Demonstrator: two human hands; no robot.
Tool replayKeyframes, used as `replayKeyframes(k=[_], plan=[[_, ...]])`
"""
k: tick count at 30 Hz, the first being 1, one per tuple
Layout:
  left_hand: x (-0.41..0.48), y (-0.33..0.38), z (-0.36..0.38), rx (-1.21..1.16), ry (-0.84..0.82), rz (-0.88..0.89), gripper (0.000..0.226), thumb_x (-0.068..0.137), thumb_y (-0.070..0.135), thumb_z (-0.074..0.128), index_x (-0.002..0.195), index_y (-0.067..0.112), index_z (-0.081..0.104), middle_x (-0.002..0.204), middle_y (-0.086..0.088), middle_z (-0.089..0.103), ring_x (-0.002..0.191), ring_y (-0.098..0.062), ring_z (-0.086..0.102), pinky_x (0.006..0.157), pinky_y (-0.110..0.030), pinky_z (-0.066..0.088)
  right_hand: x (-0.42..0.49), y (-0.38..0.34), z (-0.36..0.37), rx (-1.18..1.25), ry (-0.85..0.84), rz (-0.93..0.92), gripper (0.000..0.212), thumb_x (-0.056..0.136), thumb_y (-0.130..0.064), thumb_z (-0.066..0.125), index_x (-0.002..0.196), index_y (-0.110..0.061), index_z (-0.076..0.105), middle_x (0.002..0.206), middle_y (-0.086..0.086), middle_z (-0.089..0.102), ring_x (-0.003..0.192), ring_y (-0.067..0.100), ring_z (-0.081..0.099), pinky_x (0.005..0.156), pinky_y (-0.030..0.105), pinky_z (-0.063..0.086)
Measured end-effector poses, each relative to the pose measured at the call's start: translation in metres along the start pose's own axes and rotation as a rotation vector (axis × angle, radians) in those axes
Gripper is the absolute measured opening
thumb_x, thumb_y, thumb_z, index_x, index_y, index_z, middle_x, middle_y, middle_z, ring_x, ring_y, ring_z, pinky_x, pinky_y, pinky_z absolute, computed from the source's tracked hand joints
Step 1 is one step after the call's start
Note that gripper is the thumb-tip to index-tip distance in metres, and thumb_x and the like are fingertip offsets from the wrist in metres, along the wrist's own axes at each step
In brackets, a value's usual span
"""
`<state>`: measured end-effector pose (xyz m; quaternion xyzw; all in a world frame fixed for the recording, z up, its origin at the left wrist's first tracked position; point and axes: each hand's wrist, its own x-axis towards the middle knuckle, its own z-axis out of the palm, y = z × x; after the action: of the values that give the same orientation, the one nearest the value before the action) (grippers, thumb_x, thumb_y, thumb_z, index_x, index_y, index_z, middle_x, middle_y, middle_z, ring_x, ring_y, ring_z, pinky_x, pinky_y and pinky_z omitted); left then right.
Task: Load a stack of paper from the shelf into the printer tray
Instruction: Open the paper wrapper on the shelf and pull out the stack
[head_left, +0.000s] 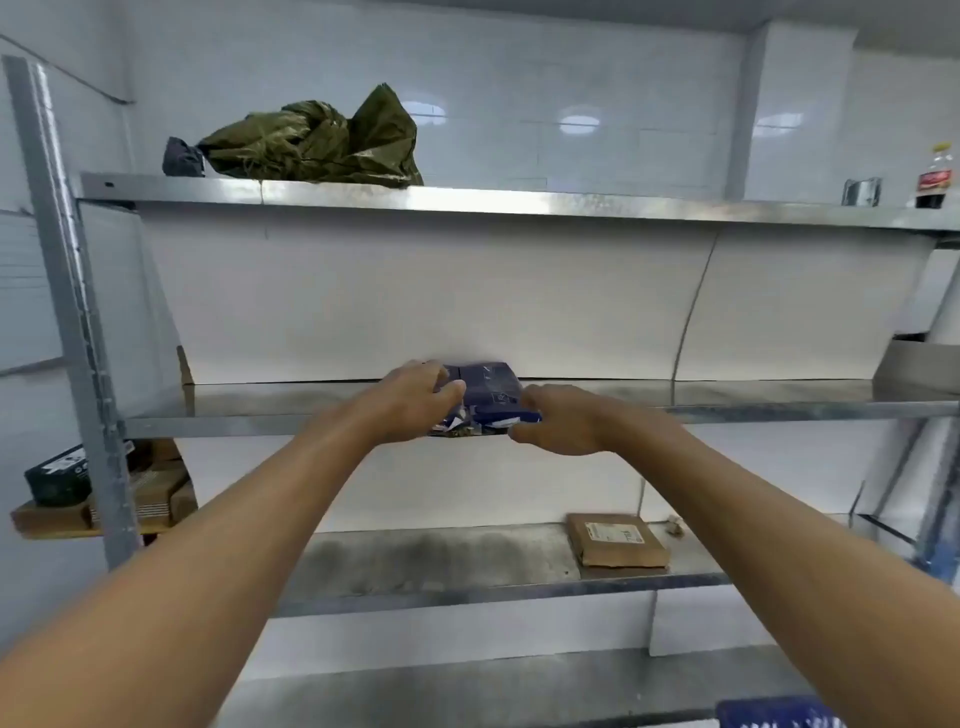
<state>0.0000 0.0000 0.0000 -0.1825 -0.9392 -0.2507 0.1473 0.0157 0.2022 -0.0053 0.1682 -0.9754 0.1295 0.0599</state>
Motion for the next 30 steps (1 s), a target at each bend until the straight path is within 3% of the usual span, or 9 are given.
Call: replayKeyframes(k=[10, 13, 15, 17, 21, 23, 26, 28, 30], plan=[[0.091, -0.067, 0.057, 0.034, -0.050, -0.071, 0.039, 0.103, 0.038, 0.033, 0.118, 0.012, 0.057, 0.115, -0.009, 0.060, 0.098, -0.024, 0.057, 0.085, -0.039, 0.047, 0.118, 0.050, 0.034, -0.062, -0.050, -0.006, 0.036, 0.090, -0.035, 0.051, 0.118, -0.013, 0.057, 0.119, 0.007, 0.062, 0.104, 0.026, 0.057, 0.091, 0.040, 0.049], [0.113, -0.080, 0.071, 0.018, -0.074, -0.110, 0.039, 0.103, 0.039, 0.035, 0.123, 0.012, 0.055, 0.116, -0.007, 0.062, 0.098, -0.026, 0.058, 0.086, -0.040, 0.051, 0.149, 0.067, 0.044, -0.088, -0.070, -0.010, 0.026, 0.090, -0.034, 0.049, 0.104, -0.014, 0.056, 0.108, 0.004, 0.060, 0.098, 0.025, 0.056, 0.085, 0.038, 0.049], [0.125, -0.085, 0.078, 0.033, -0.081, -0.122, 0.038, 0.101, 0.041, 0.036, 0.119, 0.013, 0.056, 0.111, -0.008, 0.063, 0.097, -0.028, 0.061, 0.085, -0.046, 0.055, 0.164, 0.073, 0.048, -0.117, -0.086, -0.011, 0.020, 0.091, -0.032, 0.047, 0.097, -0.014, 0.054, 0.097, 0.001, 0.058, 0.082, 0.020, 0.056, 0.069, 0.034, 0.048], [0.135, -0.089, 0.085, 0.074, -0.095, -0.119, 0.039, 0.099, 0.043, 0.040, 0.119, 0.014, 0.056, 0.112, -0.007, 0.063, 0.098, -0.027, 0.061, 0.086, -0.048, 0.054, 0.175, 0.075, 0.052, -0.121, -0.095, -0.009, 0.020, 0.093, -0.029, 0.046, 0.103, -0.014, 0.055, 0.094, -0.002, 0.053, 0.068, 0.012, 0.049, 0.056, 0.026, 0.037], [0.152, -0.100, 0.098, 0.091, -0.134, -0.051, 0.036, 0.094, 0.043, 0.050, 0.111, 0.013, 0.060, 0.111, -0.007, 0.064, 0.099, -0.025, 0.061, 0.087, -0.045, 0.052, 0.204, 0.077, 0.065, -0.156, -0.055, -0.081, 0.026, 0.092, -0.033, 0.044, 0.110, -0.018, 0.058, 0.117, 0.008, 0.061, 0.107, 0.029, 0.055, 0.090, 0.039, 0.046], [0.154, -0.104, 0.103, 0.102, -0.150, -0.007, 0.022, 0.091, 0.039, 0.054, 0.088, 0.018, 0.059, 0.094, -0.004, 0.063, 0.087, -0.023, 0.059, 0.073, -0.037, 0.049, 0.215, 0.072, 0.072, -0.165, -0.041, -0.087, 0.024, 0.092, -0.035, 0.044, 0.107, -0.023, 0.058, 0.123, 0.011, 0.060, 0.118, 0.033, 0.051, 0.100, 0.045, 0.043], [0.156, -0.113, 0.108, 0.149, -0.159, 0.019, 0.025, 0.082, 0.045, 0.059, 0.071, 0.024, 0.049, 0.076, 0.000, 0.055, 0.073, -0.021, 0.050, 0.058, -0.032, 0.037, 0.228, 0.065, 0.085, -0.201, -0.079, -0.076, 0.027, 0.095, -0.035, 0.040, 0.112, -0.025, 0.058, 0.135, 0.013, 0.052, 0.130, 0.036, 0.040, 0.109, 0.049, 0.032], [0.158, -0.122, 0.110, 0.169, -0.159, 0.029, 0.024, 0.076, 0.051, 0.062, 0.078, 0.029, 0.054, 0.086, 0.003, 0.053, 0.081, -0.020, 0.049, 0.065, -0.032, 0.042, 0.233, 0.064, 0.094, -0.192, -0.079, -0.075, 0.023, 0.094, -0.034, 0.040, 0.106, -0.026, 0.059, 0.137, 0.012, 0.048, 0.132, 0.037, 0.035, 0.110, 0.054, 0.029], [0.159, -0.129, 0.113, 0.161, -0.159, 0.026, 0.033, 0.076, 0.046, 0.066, 0.103, 0.027, 0.061, 0.105, 0.003, 0.050, 0.097, -0.020, 0.049, 0.080, -0.033, 0.047, 0.236, 0.064, 0.098, -0.124, -0.024, -0.072, 0.010, 0.092, -0.029, 0.046, 0.088, -0.026, 0.055, 0.128, 0.013, 0.053, 0.123, 0.036, 0.042, 0.103, 0.055, 0.038]])
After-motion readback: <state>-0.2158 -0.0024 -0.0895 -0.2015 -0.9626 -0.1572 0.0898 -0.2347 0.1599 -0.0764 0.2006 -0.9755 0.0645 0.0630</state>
